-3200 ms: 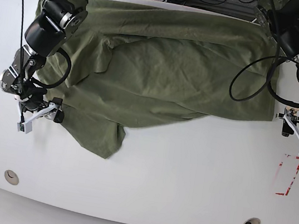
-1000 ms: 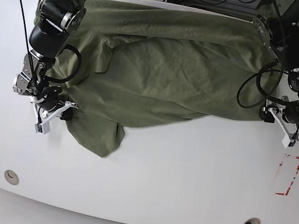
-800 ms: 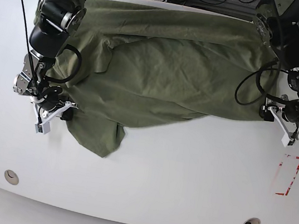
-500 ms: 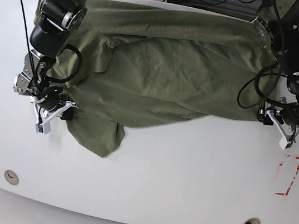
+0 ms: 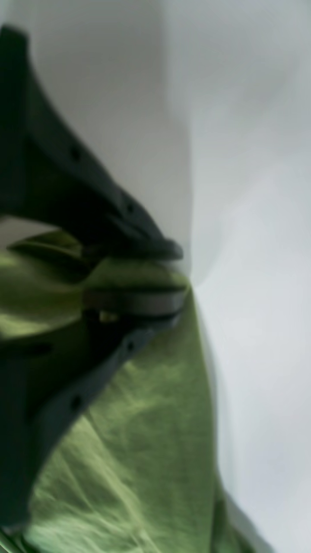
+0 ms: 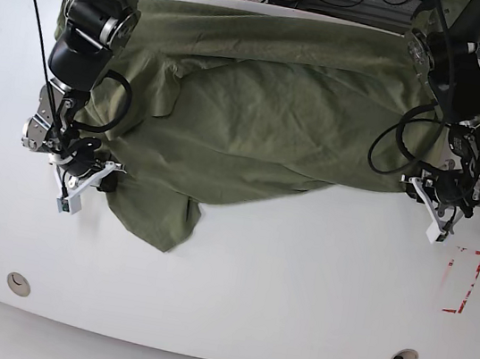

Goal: Fold the T-shirt properly
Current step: 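Lower the left gripper onto the shirt edge and close on it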

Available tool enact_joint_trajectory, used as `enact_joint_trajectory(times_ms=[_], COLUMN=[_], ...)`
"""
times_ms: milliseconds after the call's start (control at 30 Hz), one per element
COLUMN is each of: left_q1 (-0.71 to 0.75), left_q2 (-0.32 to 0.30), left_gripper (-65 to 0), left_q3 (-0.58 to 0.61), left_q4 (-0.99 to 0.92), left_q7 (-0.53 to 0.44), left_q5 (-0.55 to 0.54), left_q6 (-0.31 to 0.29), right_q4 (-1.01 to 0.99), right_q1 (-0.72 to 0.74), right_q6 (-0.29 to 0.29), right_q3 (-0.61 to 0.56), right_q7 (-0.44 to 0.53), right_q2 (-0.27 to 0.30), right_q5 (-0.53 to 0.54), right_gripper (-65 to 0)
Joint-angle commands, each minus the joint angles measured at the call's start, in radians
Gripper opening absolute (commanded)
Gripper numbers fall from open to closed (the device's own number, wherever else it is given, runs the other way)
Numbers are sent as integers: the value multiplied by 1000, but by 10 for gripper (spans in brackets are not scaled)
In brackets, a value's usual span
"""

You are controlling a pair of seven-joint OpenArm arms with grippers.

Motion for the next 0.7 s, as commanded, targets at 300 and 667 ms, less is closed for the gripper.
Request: enact_joint_trajectory(times_ms=[300, 667], left_q1=[-11, -12], left_q2=[-13, -19], left_gripper=[-615, -612], left_q3=[86, 177], left_q4=[218, 347], left_q7=[26, 26], left_q5=[12, 12], left_q6=[-1, -1], right_q4=[22, 22], right_q1=[30, 30], right_q6=[5, 5], right_q3=[0, -1], right_q7=[13, 13], right_q2=[18, 19], right_q5=[7, 7], right_gripper=[-640, -640])
